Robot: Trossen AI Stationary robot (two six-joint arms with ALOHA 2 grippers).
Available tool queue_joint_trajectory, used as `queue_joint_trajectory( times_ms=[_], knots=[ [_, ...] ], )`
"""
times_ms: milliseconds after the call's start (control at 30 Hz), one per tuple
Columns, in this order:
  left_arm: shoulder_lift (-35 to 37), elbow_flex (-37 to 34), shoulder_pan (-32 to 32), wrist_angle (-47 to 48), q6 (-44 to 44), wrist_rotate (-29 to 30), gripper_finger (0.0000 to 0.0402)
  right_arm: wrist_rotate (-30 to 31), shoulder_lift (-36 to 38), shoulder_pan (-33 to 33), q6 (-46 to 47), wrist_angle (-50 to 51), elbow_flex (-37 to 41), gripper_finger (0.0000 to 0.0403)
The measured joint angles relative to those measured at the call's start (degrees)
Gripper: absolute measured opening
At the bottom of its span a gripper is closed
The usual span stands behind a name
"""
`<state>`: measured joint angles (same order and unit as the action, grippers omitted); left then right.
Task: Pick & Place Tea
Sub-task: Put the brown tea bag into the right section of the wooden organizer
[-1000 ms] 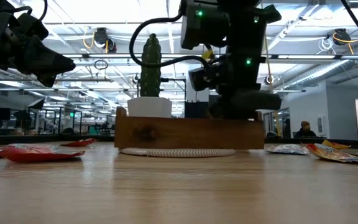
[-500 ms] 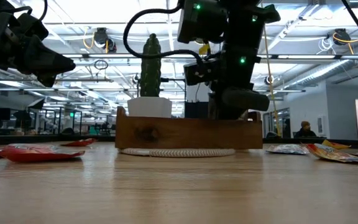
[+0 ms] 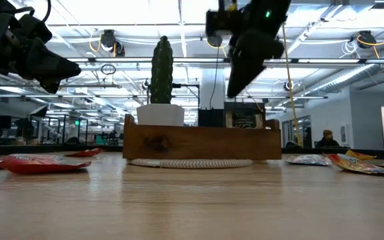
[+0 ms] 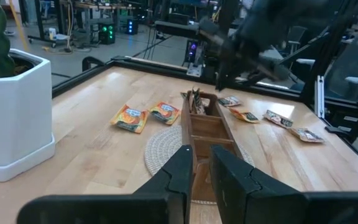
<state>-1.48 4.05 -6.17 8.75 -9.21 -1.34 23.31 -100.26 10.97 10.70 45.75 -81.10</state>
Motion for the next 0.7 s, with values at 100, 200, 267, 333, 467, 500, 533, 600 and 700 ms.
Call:
queue_joint_trajectory(
  times_ms=[100, 200, 267, 333, 467, 500, 533, 600, 700],
  knots=[
    [-0.01, -0.01, -0.01, 0.0, -0.02, 0.0, 0.0058, 4.18, 3.53, 1.17, 4.56, 3.11, 1.26, 0.0],
    [0.0, 0.0, -0.02, 0.0, 0.0, 0.02, 0.0058, 8.37, 7.91, 2.6, 9.65, 4.86, 4.7, 0.0],
    [-0.02, -0.01, 0.0, 0.0, -0.01, 0.0, 0.0058, 9.56, 11.07, 3.36, 13.73, 4.86, 7.86, 0.0],
    [-0.01, 0.0, -0.01, 0.0, -0.02, 0.0, 0.0058, 9.61, 14.25, 3.93, 19.6, 4.66, 11.65, 0.0001],
    [-0.02, 0.0, 0.0, 0.0, 0.0, 0.0, 0.0058, 6.95, 19.94, 4.53, 25.06, 2.03, 20.19, 0.0027],
    [-0.02, 0.0, -0.02, 0.0, 0.0, 0.0, 0.0058, 5.53, 21.11, 4.25, 26.13, 1.21, 22.29, 0.0039],
    [-0.02, 0.0, 0.0, 0.0, 0.0, 0.0, 0.0058, 3.82, 22.19, 3.71, 27.09, 0.18, 24.23, 0.0054],
    [-0.02, 0.0, -0.02, 0.0, 0.0, 0.0, 0.0058, -0.73, 24.16, 1.98, 28.4, -1.2, 27.76, 0.0086],
    [-0.02, 0.0, -0.02, 0.0, -0.01, 0.0, 0.0058, -9.04, 25.63, -2.49, 29.12, -1.87, 32.27, 0.014]
  ],
)
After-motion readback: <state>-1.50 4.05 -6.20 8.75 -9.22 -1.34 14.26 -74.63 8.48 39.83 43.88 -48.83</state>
